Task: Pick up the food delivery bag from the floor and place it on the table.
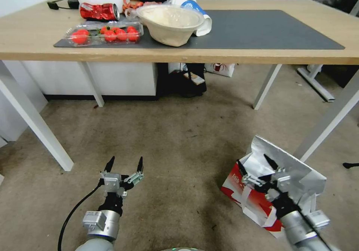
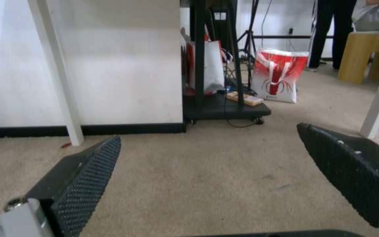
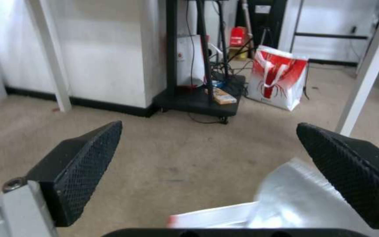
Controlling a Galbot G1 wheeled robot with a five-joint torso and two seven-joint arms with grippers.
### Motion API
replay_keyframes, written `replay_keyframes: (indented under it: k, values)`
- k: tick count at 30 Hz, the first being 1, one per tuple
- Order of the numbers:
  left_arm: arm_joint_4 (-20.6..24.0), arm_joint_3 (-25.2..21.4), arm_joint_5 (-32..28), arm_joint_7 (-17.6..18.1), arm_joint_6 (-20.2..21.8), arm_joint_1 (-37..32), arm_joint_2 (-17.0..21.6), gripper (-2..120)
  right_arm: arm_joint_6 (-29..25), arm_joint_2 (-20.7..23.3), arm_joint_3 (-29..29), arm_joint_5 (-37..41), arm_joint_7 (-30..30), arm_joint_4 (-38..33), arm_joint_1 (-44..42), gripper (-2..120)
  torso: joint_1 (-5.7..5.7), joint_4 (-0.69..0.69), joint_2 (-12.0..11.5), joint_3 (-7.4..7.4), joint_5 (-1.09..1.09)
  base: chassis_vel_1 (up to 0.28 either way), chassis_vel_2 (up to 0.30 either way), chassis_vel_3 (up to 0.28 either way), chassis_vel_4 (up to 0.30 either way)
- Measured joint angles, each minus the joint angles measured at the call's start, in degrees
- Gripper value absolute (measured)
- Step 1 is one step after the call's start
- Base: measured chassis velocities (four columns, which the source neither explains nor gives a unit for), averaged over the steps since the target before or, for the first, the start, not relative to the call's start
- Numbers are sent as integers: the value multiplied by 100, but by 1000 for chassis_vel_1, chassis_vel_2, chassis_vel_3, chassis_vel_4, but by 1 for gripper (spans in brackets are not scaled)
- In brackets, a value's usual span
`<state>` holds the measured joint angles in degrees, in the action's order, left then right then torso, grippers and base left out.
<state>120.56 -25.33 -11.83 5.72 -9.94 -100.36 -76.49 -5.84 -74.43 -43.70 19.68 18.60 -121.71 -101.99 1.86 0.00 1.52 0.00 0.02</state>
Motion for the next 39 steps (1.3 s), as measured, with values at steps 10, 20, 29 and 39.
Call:
replay_keyframes:
  k: [10,20,29,39]
  values:
    - [84,46,58,17,10,-27,-21,100,26,1864,-984,1452,1597,1519,666,100,4,1,14,0,2,0,0,0,0]
    - [86,37,53,95,-87,-91,-113,100,-269,3140,-860,1220,2652,3568,1459,100,5,1,24,0,-1,0,0,0,0]
    - [67,45,79,94,-103,-105,-198,100,-255,3259,-569,567,3015,4370,1854,100,6,0,28,0,-1,0,0,0,0]
    - [-49,61,77,94,-110,-49,-215,100,-318,3384,-185,-9,3214,4900,2234,100,7,0,32,0,-1,0,0,0,0]
